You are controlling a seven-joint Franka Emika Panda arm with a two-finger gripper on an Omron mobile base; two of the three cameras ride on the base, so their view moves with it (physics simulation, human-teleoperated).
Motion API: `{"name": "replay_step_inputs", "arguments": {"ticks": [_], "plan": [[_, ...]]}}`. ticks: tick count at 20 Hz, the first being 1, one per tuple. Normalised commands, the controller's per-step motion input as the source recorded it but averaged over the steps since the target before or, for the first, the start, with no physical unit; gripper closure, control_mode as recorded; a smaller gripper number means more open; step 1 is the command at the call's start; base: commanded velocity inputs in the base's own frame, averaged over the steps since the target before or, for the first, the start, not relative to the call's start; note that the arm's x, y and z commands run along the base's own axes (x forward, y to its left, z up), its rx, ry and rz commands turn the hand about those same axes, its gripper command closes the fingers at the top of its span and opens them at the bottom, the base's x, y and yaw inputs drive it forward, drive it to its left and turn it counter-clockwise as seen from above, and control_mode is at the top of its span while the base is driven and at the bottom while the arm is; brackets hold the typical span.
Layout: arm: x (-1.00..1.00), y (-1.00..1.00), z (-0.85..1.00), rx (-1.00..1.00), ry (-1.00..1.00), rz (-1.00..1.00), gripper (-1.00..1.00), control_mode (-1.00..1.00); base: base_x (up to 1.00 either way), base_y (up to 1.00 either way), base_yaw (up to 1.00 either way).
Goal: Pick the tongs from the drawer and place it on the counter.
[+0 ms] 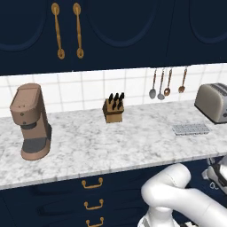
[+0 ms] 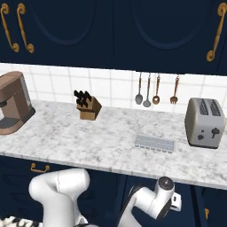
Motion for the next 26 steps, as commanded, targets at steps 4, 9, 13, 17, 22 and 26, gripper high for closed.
{"name": "replay_step_inputs", "arguments": {"ticks": [4,9,13,17,22,26], "plan": [[-0.62,-0.17,-0.21,0.0,0.14,-0.26,1.0,-1.0,0.0,0.0,0.0],[-0.39,0.0,0.0,0.0,0.17,-0.39,1.0,-1.0,0.0,0.0,0.0],[-0.12,-0.02,0.44,0.03,0.1,-0.49,1.0,-1.0,0.0,0.0,0.0],[-0.01,-0.02,0.94,0.04,0.0,-0.41,1.0,-1.0,0.0,0.0,0.0],[-0.23,-0.08,0.9,0.02,-0.01,-0.35,1.0,-1.0,0.0,0.0,0.0],[-0.23,0.0,1.0,0.0,-0.17,-0.25,1.0,-1.0,0.0,0.0,0.0]]}}
